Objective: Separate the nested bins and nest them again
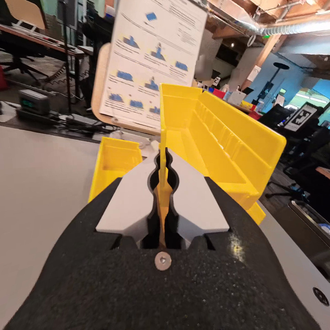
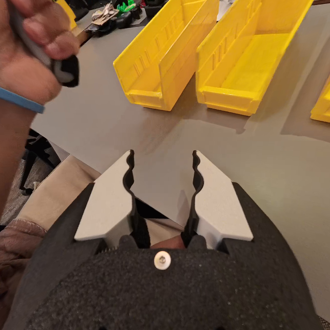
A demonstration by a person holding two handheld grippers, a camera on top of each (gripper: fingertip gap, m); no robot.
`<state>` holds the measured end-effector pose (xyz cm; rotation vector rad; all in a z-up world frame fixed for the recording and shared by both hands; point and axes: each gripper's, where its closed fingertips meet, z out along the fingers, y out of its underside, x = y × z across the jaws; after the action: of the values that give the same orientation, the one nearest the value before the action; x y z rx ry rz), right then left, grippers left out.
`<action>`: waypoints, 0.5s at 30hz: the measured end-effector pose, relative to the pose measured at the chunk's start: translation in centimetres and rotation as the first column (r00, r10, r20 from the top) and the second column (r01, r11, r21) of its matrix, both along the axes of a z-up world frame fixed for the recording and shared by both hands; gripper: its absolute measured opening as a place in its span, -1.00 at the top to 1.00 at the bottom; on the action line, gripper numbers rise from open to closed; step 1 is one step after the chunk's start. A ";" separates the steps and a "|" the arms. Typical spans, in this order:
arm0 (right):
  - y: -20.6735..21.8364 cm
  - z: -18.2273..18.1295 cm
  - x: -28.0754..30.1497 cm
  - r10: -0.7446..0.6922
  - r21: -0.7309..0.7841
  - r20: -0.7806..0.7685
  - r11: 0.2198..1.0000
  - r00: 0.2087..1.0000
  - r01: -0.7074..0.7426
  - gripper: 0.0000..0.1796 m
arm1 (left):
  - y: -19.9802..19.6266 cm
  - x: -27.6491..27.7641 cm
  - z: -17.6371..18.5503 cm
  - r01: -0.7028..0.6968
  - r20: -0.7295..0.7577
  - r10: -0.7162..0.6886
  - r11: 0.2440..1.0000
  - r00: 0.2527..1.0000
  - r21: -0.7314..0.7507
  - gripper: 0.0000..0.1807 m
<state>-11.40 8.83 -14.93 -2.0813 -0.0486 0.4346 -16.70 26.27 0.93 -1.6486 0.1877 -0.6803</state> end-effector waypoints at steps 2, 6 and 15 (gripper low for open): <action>0.0 0.2 1.0 -0.025 0.005 -0.001 1.000 1.000 0.025 0.27 | -0.4 3.0 -1.1 0.003 -0.052 -0.004 1.000 0.999 -0.007 1.00; -0.1 0.6 3.6 -0.092 0.015 -0.012 0.996 0.996 0.092 0.27 | -0.5 6.6 -4.0 -0.049 -0.125 0.046 0.999 0.991 -0.020 1.00; -0.5 0.8 6.3 -0.147 0.015 -0.038 0.989 0.988 0.148 0.27 | 0.4 9.3 -6.3 -0.114 -0.179 0.114 0.993 0.977 0.015 1.00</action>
<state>-5.09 8.33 -14.08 -2.0425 0.1226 0.3808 -7.40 26.70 -5.35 -1.7024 0.2223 -0.4437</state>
